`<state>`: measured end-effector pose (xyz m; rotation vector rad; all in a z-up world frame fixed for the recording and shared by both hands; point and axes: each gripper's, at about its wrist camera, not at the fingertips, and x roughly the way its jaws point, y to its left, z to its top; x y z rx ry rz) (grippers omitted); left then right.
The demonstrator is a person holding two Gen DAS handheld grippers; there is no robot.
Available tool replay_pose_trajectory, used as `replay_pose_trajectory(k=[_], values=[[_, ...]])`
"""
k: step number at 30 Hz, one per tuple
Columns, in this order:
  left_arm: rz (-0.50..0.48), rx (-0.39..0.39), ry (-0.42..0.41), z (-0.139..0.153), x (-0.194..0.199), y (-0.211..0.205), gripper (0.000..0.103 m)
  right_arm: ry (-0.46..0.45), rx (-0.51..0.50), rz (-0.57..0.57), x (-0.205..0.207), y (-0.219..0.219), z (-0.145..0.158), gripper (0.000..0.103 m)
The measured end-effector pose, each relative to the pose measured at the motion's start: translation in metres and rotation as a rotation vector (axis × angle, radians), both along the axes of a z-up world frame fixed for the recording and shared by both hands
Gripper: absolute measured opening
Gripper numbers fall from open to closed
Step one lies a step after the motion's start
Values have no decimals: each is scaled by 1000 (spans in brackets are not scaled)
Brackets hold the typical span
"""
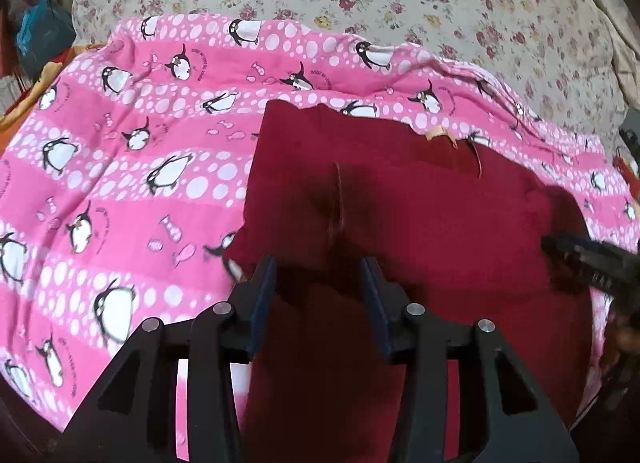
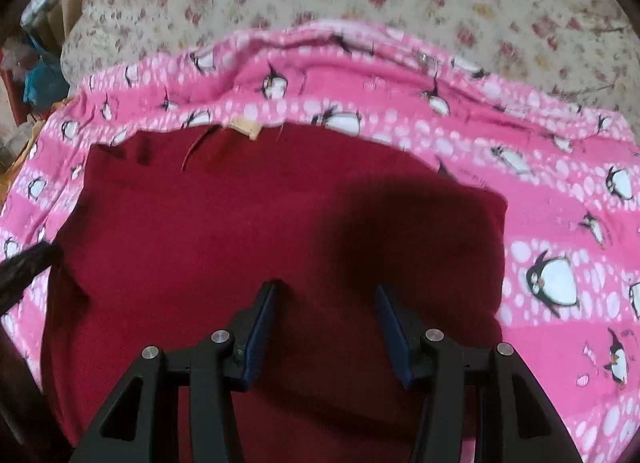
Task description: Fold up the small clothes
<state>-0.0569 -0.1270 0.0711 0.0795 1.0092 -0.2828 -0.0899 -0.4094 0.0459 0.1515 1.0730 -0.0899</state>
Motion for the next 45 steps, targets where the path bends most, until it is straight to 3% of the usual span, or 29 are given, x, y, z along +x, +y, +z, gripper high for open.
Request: replay_pose_trajectory(k=[4, 10, 13, 20, 24, 32, 37, 41, 45], values=[[-17, 27, -29, 4, -17, 5, 43, -6, 17, 6, -17, 4, 19, 49], [-31, 27, -36, 8, -38, 11, 43, -5, -59, -4, -58, 0, 25, 50], [-39, 38, -40, 10, -49, 13, 43, 53, -50, -48, -65, -12, 6, 52], [-50, 45, -40, 10, -73, 29, 43, 22, 22, 1, -104, 0, 25, 56], [-65, 26, -1, 2, -90, 48, 43, 34, 36, 65, -140, 16, 24, 64], [-53, -69, 147, -27, -125, 92, 43, 109, 193, 109, -206, 32, 3, 65], [-31, -109, 210, -42, -143, 104, 43, 188, 253, 142, -228, 48, -21, 65], [-32, -130, 226, -46, -149, 104, 51, 216, 269, 162, -237, 58, -34, 66], [-57, -109, 252, -51, -157, 103, 51, 235, 300, 167, -243, 62, -39, 66]])
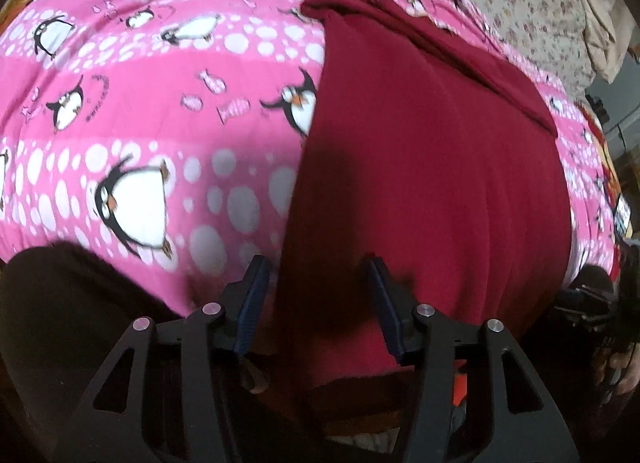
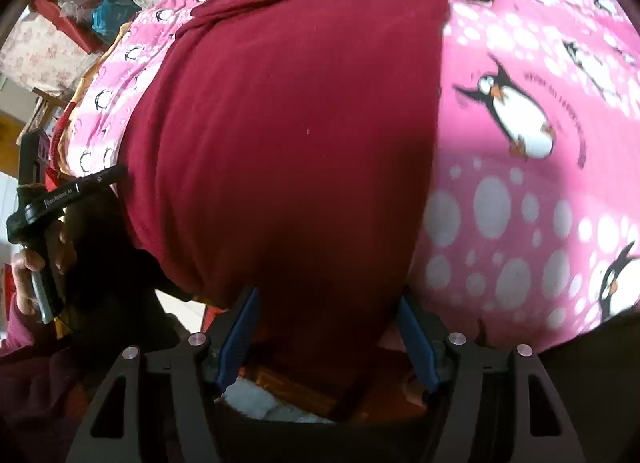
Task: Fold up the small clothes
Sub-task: 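Grasp the sweater hem with both grippers and fold it toward the collar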
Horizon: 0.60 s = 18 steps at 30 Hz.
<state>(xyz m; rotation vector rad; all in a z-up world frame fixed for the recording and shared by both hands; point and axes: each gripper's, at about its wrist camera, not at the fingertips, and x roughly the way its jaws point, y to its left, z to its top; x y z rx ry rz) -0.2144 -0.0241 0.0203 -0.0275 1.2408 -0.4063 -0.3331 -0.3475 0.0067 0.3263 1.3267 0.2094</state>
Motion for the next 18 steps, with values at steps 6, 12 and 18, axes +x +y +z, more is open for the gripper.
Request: replay_pose_trajectory(k=[6, 12, 18], values=[[12, 6, 69, -14, -12, 3, 51, 50, 67, 9, -2, 4, -13, 66], [-19, 70, 89, -24, -19, -9, 51, 56, 98, 45, 3, 19, -20, 66], [-13, 67, 86, -24, -19, -10, 51, 66, 102, 13, 7, 13, -28, 64]])
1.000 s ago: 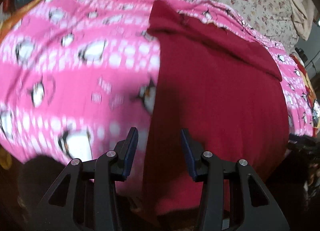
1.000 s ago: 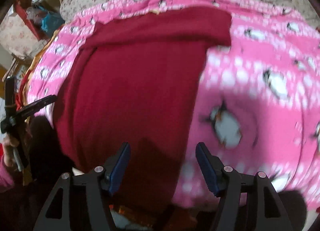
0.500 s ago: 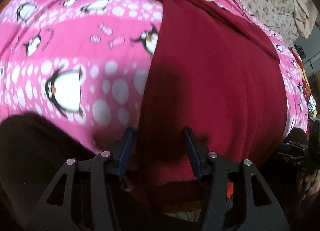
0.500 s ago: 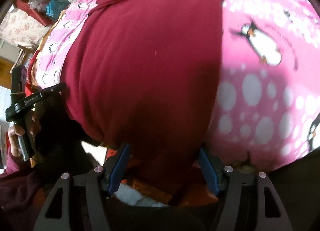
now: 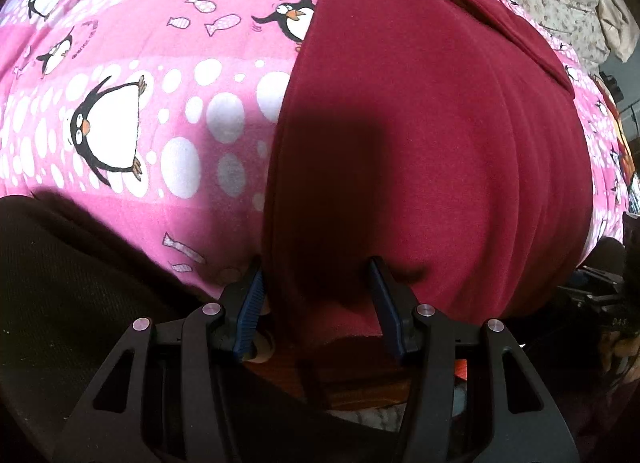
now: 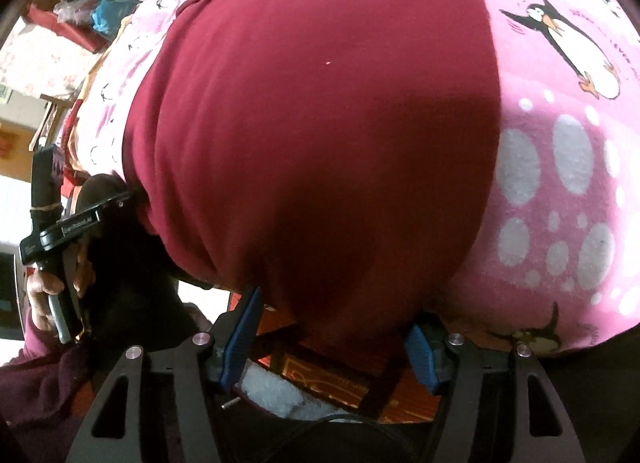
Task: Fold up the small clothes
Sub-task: 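Grasp the sweater hem with both grippers and fold it toward the collar, then lay the lifted hem onto the collar and open both grippers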
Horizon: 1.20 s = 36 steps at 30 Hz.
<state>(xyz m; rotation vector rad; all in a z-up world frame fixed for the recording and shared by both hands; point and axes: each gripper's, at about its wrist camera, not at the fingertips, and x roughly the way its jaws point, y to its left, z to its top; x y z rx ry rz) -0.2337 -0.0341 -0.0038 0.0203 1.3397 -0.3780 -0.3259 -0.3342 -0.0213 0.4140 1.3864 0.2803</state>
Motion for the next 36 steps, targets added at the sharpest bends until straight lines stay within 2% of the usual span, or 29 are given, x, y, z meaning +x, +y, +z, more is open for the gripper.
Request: replay_pose_trajectory(k=[4, 16, 17, 18, 19, 21, 22, 24, 29, 36], values=[[0, 1, 0, -1, -1, -7, 51, 2, -7, 8, 0, 1, 1, 64], [1, -21, 27, -11, 3, 9, 53, 5, -21, 48, -2, 5, 1, 60], [-3, -24, 29, -11, 3, 9, 53, 4, -28, 54, -2, 5, 0, 56], [-16, -31, 31, -12, 2, 9, 53, 0, -45, 68, -1, 7, 0, 47], [-24, -36, 32, -12, 2, 9, 50, -6, -63, 78, -1, 9, 0, 42], [-32, -59, 39, -12, 2, 10, 37, -17, -67, 80, -1, 9, 3, 30], [-38, -78, 44, -11, 2, 11, 25, -23, -62, 79, -2, 8, 4, 26], [-54, -106, 45, -6, 1, 13, 14, -53, -41, 85, -5, 8, 12, 14], [-87, -187, 43, 11, 1, 20, 10, -135, 62, 116, -7, 8, 44, 13], [-118, -320, -59, 61, 12, 33, 9, -238, 191, 71, 6, -10, 81, 12]])
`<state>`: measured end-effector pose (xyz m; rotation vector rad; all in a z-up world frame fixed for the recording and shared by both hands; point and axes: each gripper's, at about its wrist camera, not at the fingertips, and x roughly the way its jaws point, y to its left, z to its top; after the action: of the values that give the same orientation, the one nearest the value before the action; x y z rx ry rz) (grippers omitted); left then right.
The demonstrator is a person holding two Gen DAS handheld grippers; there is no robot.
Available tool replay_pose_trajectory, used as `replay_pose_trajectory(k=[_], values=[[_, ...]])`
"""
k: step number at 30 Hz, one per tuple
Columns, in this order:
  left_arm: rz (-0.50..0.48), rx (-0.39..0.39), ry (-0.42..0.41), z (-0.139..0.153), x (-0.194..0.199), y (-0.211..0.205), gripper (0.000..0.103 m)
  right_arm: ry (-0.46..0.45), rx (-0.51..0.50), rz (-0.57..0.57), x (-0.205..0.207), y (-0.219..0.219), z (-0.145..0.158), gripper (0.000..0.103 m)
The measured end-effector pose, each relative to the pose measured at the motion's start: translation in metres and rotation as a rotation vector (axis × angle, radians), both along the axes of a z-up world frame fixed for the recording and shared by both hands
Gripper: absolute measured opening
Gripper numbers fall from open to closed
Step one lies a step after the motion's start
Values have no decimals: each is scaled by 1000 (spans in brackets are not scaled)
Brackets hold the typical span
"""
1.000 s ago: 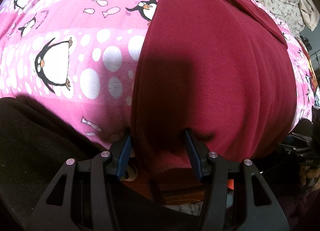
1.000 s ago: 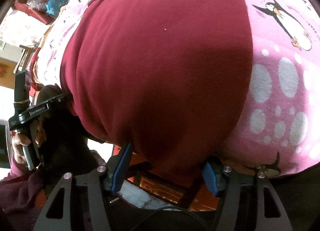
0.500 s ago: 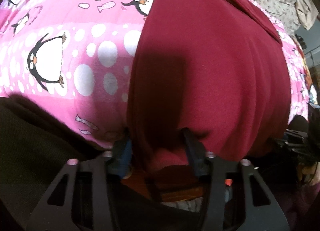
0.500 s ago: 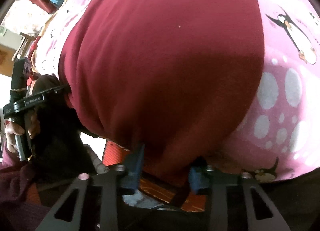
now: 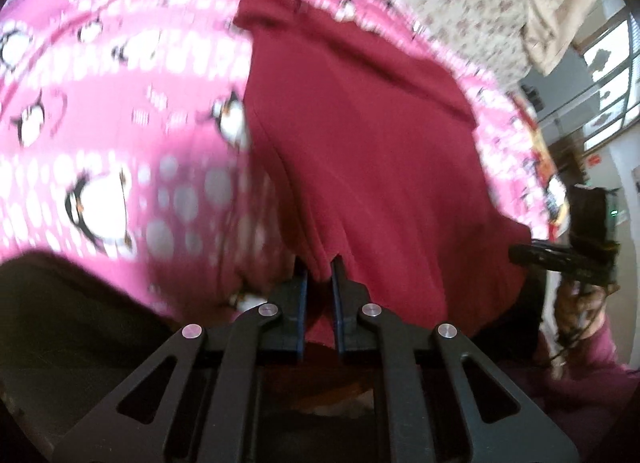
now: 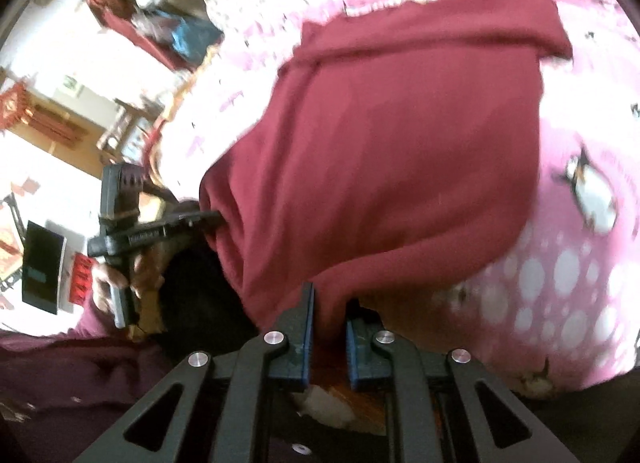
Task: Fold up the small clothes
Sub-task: 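Lay the lifted hem onto the collar and open both grippers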
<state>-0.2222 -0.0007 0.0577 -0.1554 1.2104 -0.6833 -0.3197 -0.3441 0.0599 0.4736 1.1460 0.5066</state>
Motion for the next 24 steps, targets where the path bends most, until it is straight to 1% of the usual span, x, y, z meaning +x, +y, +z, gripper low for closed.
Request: replay_pose_trajectory(k=[4, 6, 10, 13, 15, 17, 19, 24], values=[[38, -66, -45, 25, 24, 4, 9, -83, 38, -46, 12, -13, 25, 12], [47, -86, -73, 34, 36, 2, 9, -134, 55, -87, 23, -24, 39, 12], [49, -121, -145, 58, 70, -17, 8, -203, 72, -176, 49, -46, 56, 12], [76, -141, -156, 65, 106, -34, 7, -240, 66, -257, 74, -64, 64, 12], [100, -140, -162, 65, 130, -46, 7, -244, 64, -294, 88, -78, 65, 12], [110, -136, -175, 67, 145, -58, 7, -238, 57, -328, 104, -85, 64, 12], [132, -128, -172, 65, 168, -69, 7, -231, 41, -356, 122, -93, 64, 12], [187, -97, -169, 55, 209, -80, 7, -214, 41, -411, 158, -120, 60, 12]])
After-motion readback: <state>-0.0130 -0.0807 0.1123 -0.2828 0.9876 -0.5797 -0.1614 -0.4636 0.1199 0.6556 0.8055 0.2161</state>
